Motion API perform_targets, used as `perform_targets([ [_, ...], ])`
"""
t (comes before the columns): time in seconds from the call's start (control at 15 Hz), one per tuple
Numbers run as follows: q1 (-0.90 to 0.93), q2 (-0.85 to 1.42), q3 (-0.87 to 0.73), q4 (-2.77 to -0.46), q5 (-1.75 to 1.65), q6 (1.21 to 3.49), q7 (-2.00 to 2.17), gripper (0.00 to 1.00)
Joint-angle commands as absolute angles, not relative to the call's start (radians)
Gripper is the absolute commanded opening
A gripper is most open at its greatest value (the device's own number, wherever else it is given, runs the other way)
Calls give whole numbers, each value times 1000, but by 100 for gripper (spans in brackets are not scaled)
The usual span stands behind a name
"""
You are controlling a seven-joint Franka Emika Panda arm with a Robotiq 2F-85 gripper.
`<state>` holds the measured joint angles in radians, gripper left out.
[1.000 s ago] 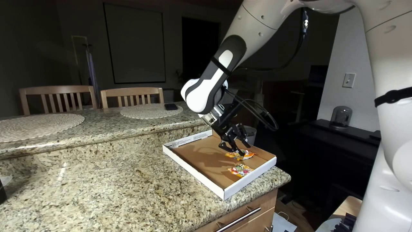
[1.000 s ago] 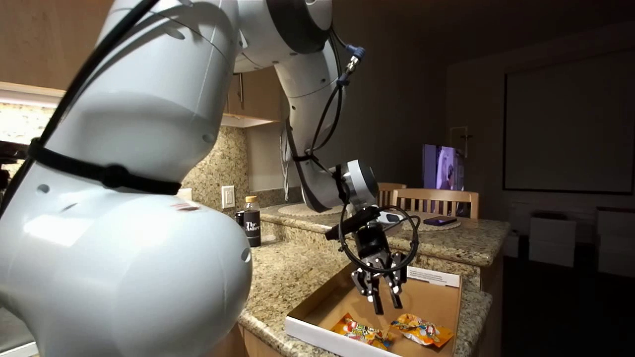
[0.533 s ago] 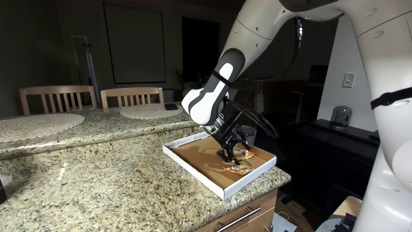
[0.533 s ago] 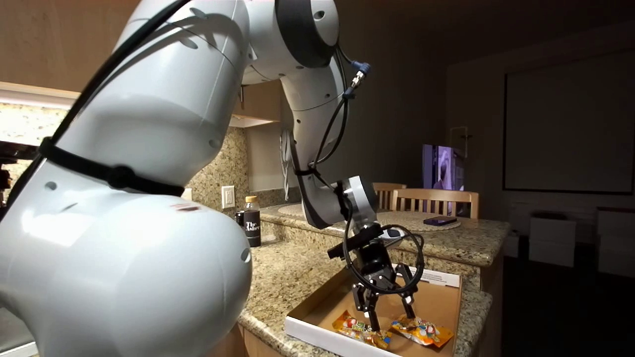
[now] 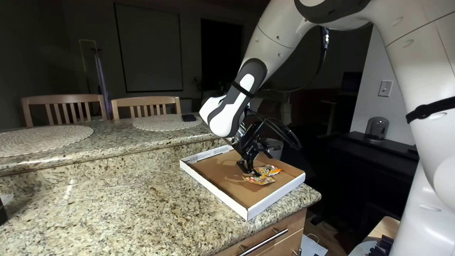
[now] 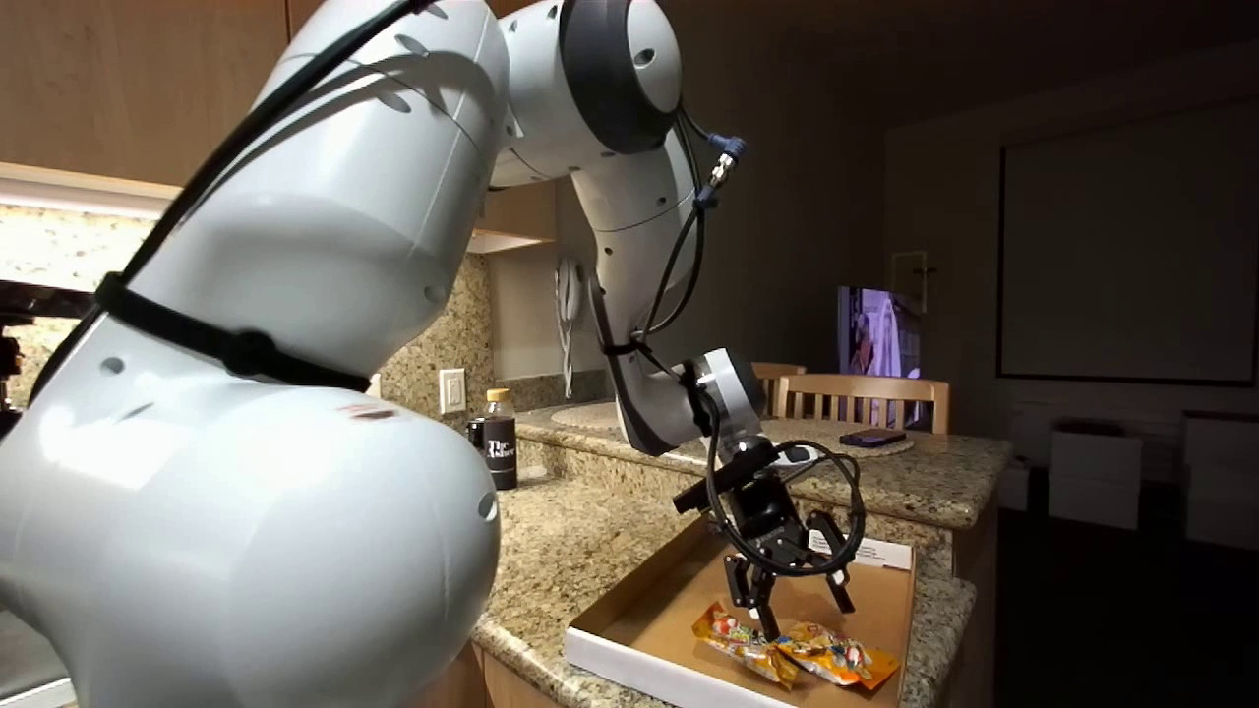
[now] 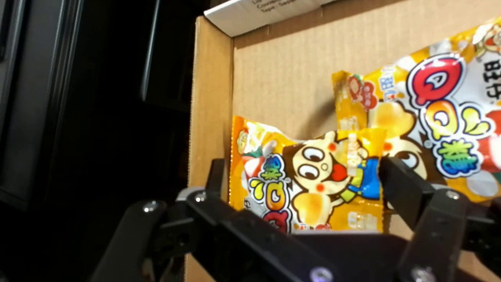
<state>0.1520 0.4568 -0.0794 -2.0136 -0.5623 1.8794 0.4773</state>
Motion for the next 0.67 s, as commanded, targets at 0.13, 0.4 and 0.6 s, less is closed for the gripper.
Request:
perform_targets([
  [0.13, 148, 518, -115, -1970, -607, 1837, 519, 100],
  [0.4, 146, 550, -126, -1935, -597, 1780, 509, 100],
  [0.6, 145, 577, -127, -1903, -590, 1734, 500, 75],
])
